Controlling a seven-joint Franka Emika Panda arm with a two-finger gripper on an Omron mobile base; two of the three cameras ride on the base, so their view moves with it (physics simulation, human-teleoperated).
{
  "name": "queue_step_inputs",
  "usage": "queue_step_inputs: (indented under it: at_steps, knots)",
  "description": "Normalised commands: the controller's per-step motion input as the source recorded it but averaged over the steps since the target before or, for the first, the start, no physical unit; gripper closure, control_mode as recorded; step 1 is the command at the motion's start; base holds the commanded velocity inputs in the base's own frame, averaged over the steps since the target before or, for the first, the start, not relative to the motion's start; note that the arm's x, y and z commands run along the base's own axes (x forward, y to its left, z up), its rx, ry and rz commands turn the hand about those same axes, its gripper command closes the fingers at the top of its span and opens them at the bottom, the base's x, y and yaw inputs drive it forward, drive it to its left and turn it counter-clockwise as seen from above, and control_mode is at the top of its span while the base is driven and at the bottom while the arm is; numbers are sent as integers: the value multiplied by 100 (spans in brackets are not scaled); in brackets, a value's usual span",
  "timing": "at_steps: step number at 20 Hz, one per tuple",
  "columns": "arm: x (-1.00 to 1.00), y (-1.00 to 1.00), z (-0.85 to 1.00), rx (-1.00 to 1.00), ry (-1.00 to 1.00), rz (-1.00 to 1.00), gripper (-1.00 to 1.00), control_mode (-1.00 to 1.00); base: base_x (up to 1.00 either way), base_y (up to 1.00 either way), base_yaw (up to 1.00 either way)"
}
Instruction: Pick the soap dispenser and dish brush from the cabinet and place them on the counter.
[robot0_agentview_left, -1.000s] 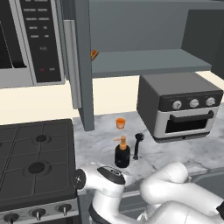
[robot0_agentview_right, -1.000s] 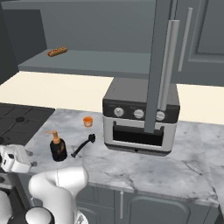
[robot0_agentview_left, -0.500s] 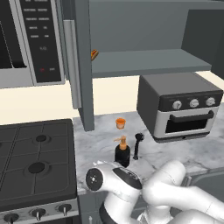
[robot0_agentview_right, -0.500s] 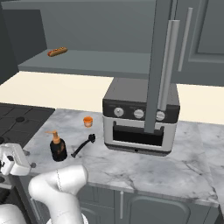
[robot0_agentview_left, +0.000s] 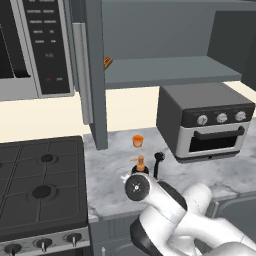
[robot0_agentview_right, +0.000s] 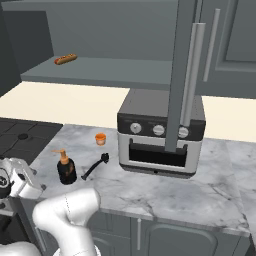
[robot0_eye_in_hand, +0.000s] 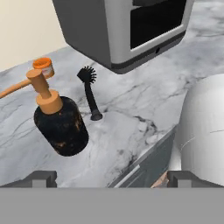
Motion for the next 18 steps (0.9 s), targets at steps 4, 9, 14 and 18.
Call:
queue_step_inputs:
  at_steps: [4,9,14,18]
  knots:
    - [-3,-9,32,10,12,3,-100,-100,0,0,0]
    - [-3,-8,31,11,8,5,-100,-100,0,0,0]
    - [-17,-26,8,16,-1,8,-100,-100,0,0,0]
    - [-13,-23,25,13,-1,7,-100,-100,0,0,0]
